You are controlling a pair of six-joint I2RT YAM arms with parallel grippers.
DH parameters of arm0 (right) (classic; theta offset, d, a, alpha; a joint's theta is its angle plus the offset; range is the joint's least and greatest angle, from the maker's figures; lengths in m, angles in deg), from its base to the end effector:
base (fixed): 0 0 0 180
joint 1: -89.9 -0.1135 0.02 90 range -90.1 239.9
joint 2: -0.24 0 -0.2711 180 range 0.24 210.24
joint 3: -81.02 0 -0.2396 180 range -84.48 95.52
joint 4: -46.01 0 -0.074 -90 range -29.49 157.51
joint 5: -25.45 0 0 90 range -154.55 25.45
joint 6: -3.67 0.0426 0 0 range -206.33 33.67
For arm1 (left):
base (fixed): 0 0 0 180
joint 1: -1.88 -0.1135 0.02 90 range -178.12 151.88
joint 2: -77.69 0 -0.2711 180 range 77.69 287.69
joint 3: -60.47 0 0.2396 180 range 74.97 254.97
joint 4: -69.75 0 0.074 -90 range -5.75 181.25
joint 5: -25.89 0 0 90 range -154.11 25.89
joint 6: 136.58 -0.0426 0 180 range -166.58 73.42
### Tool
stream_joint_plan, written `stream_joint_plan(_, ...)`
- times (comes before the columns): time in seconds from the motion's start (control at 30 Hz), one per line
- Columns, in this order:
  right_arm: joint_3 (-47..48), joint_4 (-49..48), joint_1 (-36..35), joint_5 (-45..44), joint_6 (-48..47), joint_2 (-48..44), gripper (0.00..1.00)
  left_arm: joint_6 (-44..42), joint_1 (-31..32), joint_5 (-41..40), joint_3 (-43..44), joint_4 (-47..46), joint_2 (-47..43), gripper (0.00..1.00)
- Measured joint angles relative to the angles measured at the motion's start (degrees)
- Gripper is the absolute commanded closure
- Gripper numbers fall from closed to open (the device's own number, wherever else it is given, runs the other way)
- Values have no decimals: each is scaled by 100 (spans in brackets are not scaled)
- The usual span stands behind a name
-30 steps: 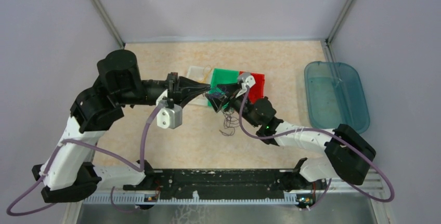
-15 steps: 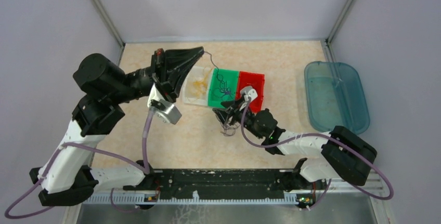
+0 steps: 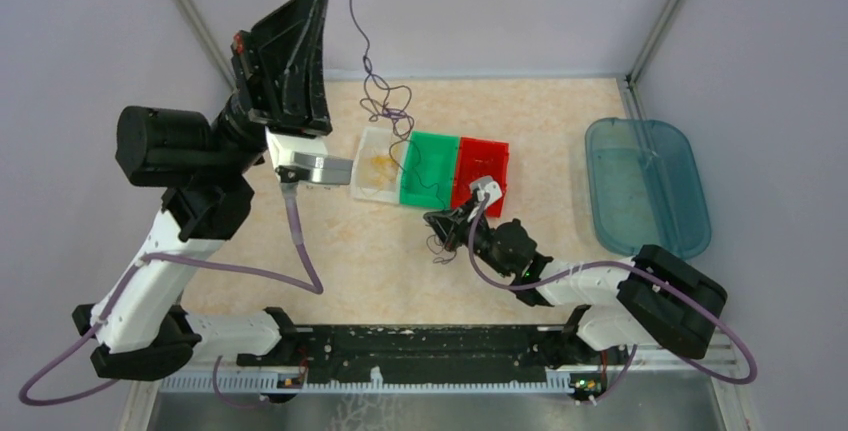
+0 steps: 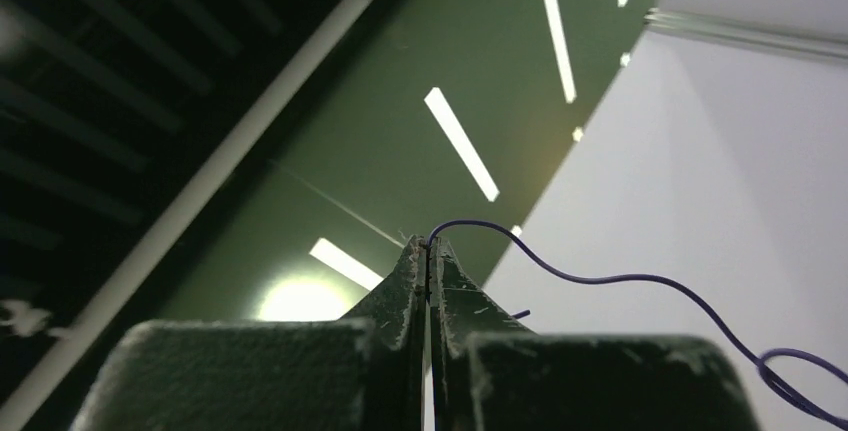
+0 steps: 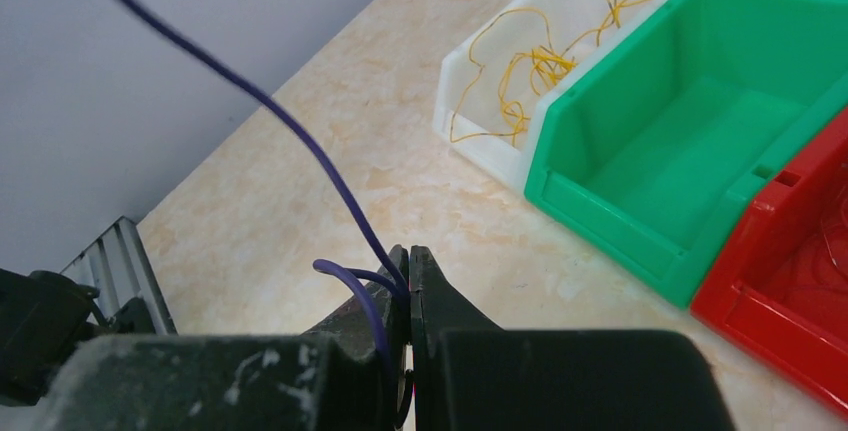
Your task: Untangle the cables
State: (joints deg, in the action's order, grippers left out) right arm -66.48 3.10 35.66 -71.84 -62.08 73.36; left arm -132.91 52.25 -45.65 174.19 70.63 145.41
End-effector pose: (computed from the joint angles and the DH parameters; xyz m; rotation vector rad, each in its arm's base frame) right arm 0.1442 0.1910 0.2216 -0.3140 1.5855 0.9823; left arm 0.0945 -0.1352 0.6178 0.8418 0.0025 0.4644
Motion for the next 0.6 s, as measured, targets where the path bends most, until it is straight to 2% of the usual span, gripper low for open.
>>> stream_joint_plan(0.1, 0, 170, 0, -120, 48, 2, 100, -197, 0, -2, 199, -428, 85, 100)
stream_joint_plan(0.2, 4, 448, -2, -275, 122, 76, 100, -391, 0, 4, 763, -896, 417, 100)
stream_joint_plan(0.43, 0, 850, -2, -560, 306, 356, 100, -664, 0, -63, 3449, -970, 1641, 100)
stream_joint_plan(0.5, 0, 866, -7, -577, 293, 356, 100, -658, 0, -116, 3482, -839, 1534, 100)
stream_joint_plan(0.6, 9, 911, -42, -494, 208, 354, 78, -442, 0, -157, 2900, -297, 1005, 100)
